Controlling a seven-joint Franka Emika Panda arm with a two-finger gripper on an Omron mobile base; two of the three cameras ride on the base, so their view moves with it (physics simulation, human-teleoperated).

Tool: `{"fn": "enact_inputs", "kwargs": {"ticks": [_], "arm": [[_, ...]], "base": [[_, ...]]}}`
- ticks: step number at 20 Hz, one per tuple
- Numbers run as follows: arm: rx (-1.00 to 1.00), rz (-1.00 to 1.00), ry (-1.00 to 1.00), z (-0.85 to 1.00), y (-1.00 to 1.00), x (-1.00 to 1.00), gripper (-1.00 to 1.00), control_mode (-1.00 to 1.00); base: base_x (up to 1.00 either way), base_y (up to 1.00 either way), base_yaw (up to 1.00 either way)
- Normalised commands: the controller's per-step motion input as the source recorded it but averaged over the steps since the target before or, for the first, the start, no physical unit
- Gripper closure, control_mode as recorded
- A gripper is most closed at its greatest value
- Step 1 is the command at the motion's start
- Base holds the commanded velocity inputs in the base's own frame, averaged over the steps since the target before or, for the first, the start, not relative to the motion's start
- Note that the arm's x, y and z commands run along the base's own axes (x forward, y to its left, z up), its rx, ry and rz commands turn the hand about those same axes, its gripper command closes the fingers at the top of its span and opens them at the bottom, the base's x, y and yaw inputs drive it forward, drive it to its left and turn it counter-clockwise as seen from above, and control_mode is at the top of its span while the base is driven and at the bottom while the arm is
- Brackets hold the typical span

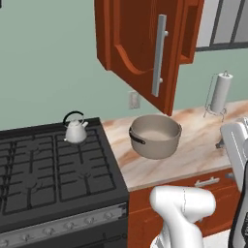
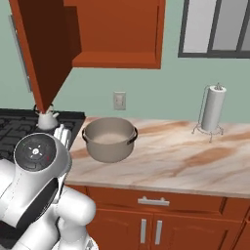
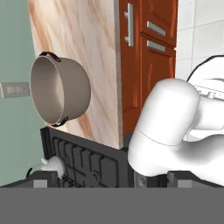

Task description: Pick the kettle from the cabinet and place it on a stove burner. Then pick the pot from the counter and place it on another stove burner. Finally, turn both burners on.

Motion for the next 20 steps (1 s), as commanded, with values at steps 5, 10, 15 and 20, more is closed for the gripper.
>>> {"fn": "enact_inputs", "kwargs": {"ticks": [5,10,15,20], "arm": [[0.00,0.00,0.00,0.00,0.00,0.00,-1.00,1.00],[0.00,0.00,0.00,0.00,0.00,0.00,-1.00,1.00],[0.01,0.02,-0.01,0.00,-0.09,0.07,-1.00,-1.00],[0.06,0.12,-0.02,0.00,-0.39,0.49,-1.00,-1.00]], "base": [[0.58,-0.32,0.16],[0.41,-0.39,0.13],[0.28,-0.35,0.10],[0.00,0.00,0.00]]}}
